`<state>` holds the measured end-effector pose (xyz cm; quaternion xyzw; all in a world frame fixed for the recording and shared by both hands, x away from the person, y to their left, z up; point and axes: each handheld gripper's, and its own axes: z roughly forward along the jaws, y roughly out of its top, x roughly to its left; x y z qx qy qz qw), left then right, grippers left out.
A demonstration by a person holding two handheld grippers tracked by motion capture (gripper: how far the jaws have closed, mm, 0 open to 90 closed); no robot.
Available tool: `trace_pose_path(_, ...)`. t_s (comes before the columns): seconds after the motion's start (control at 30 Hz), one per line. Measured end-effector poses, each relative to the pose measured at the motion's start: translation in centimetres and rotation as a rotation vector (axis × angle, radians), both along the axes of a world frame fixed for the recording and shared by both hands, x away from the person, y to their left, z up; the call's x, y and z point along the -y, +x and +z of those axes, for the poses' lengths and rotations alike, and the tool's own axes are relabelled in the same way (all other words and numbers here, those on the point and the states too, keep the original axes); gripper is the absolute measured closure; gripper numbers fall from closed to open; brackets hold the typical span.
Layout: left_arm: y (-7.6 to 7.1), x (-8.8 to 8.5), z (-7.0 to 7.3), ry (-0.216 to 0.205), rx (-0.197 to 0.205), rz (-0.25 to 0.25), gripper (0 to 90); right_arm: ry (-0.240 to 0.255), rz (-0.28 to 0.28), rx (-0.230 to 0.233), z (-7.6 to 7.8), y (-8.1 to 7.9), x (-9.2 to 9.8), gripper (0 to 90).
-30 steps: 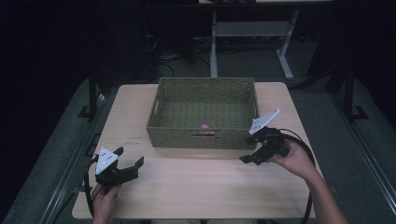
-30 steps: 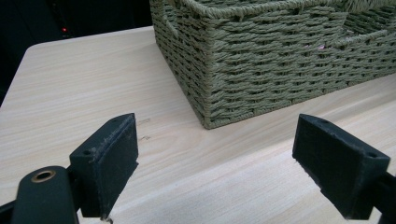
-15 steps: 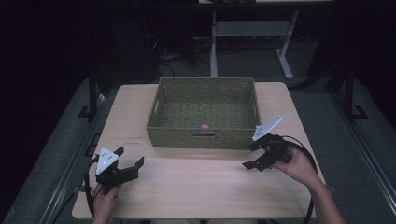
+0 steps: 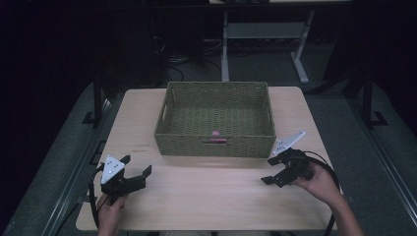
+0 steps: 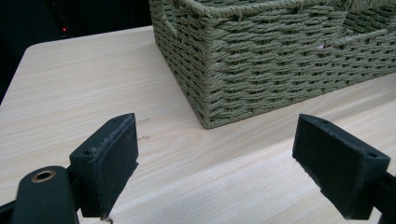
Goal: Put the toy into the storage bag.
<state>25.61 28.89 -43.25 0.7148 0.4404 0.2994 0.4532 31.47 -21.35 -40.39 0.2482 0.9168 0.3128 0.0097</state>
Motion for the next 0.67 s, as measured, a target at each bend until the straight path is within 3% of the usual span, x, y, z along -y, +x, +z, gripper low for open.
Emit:
trace_pose_path(0.4, 0.0, 0.2, 0.0, 0.005, 0.001, -0.007, 13.8, 0.018, -0.053, -0.016, -1.9, -1.9, 1.9, 23.7)
trace_pose_path(0.53, 0.0, 0.2, 0.0, 0.004, 0.000, -0.005, 13.8, 0.040, -0.051, -0.010, -2.0, -2.8, 1.6, 22.7)
trace_pose_path(0.67, 0.0, 0.3, 0.0, 0.007, 0.000, -0.007, 13.9, 0.027, -0.061, 0.009, -1.8, -3.5, 1.3, 21.7)
